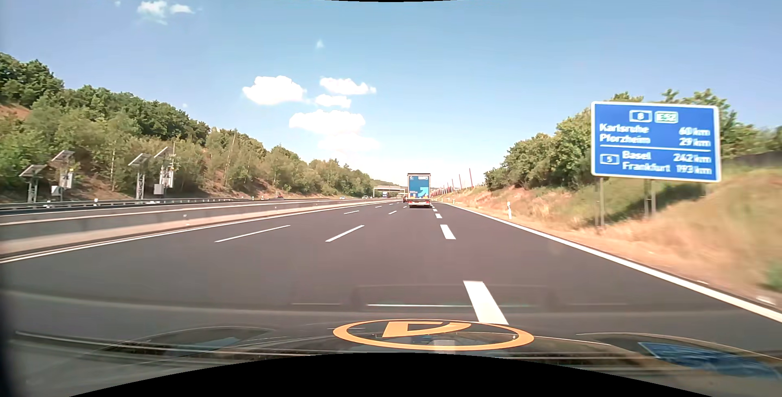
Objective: Follow the waypoints while adhering to traffic rules and regulations
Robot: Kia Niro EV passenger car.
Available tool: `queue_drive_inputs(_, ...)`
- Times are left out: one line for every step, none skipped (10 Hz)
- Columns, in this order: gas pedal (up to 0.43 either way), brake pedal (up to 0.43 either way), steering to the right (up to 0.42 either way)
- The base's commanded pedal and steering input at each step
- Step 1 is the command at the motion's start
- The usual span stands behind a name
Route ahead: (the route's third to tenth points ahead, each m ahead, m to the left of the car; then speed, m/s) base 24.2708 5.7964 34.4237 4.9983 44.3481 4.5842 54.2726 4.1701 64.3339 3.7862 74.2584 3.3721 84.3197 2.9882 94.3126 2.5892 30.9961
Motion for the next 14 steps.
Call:
queue_drive_inputs(0.169,0.0,-0.001)
queue_drive_inputs(0.169,0.0,-0.001)
queue_drive_inputs(0.169,0.0,0.0)
queue_drive_inputs(0.177,0.0,0.001)
queue_drive_inputs(0.177,0.0,0.002)
queue_drive_inputs(0.177,0.0,0.002)
queue_drive_inputs(0.177,0.0,0.004)
queue_drive_inputs(0.177,0.0,0.004)
queue_drive_inputs(0.177,0.0,0.005)
queue_drive_inputs(0.177,0.0,0.005)
queue_drive_inputs(0.177,0.0,0.005)
queue_drive_inputs(0.177,0.0,0.005)
queue_drive_inputs(0.177,0.0,0.004)
queue_drive_inputs(0.228,0.0,0.001)
